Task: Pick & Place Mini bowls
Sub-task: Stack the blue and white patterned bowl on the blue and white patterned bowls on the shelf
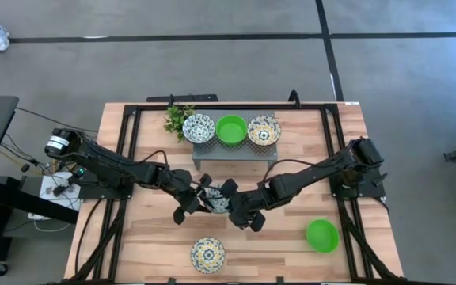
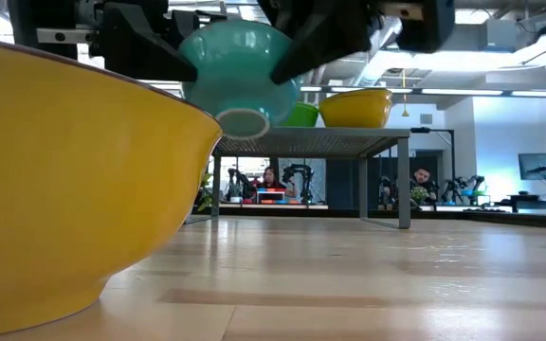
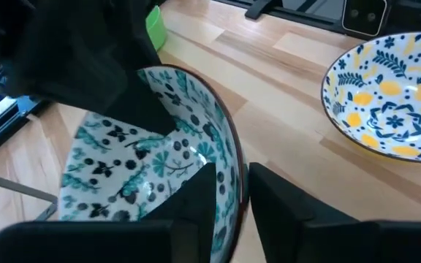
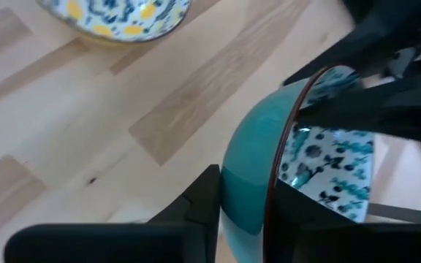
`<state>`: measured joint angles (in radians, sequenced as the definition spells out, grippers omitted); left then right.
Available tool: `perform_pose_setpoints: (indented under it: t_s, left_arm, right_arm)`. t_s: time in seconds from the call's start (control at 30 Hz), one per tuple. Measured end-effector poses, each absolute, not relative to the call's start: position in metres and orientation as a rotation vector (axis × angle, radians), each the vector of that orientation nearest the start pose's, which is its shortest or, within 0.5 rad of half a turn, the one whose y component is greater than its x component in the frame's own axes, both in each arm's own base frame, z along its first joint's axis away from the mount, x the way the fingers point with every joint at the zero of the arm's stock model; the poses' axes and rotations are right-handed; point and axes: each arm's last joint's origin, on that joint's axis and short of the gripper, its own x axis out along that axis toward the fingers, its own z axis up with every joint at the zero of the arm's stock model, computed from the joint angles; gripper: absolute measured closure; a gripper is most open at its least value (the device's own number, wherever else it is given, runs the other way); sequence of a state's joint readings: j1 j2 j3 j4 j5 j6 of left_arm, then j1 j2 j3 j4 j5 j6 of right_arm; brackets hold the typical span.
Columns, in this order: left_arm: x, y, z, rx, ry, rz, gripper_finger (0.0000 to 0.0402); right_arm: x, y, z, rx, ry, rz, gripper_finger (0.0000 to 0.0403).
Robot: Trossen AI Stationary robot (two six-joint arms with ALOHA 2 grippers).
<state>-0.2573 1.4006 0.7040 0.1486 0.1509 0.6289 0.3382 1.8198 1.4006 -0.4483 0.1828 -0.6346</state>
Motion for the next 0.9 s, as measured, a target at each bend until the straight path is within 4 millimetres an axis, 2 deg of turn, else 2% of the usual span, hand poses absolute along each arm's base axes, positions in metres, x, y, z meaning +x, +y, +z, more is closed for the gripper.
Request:
perform_pose_setpoints:
  t_s: [0.23,0.4,0.57,0.73,0.9]
  left_arm:
    - [0.274,-0.077,0.203,0.637,0.399,-0.565,0.0349]
    - [0.275,-0.076,0.203,0.639,0.399,-0.534,0.0374]
    - [0.275,-0.074,0.203,0.652,0.417,-0.490,0.0367]
    - [0.275,-0.074,0.202,0.639,0.427,-0.491,0.0371]
    - [0.274,-0.075,0.203,0.617,0.450,-0.417,0.0380]
  right_arm:
    - [0.381,0.124,0.257,-0.796,0.738,0.381,0.0316]
    - [0.388,0.117,0.272,-0.656,0.710,0.293,0.0286]
    - [0.391,0.111,0.289,-0.570,0.700,0.240,0.0248]
    - [0.386,0.114,0.305,-0.547,0.753,0.247,0.0220]
    - [0.374,0.118,0.327,-0.415,0.857,0.210,0.0213]
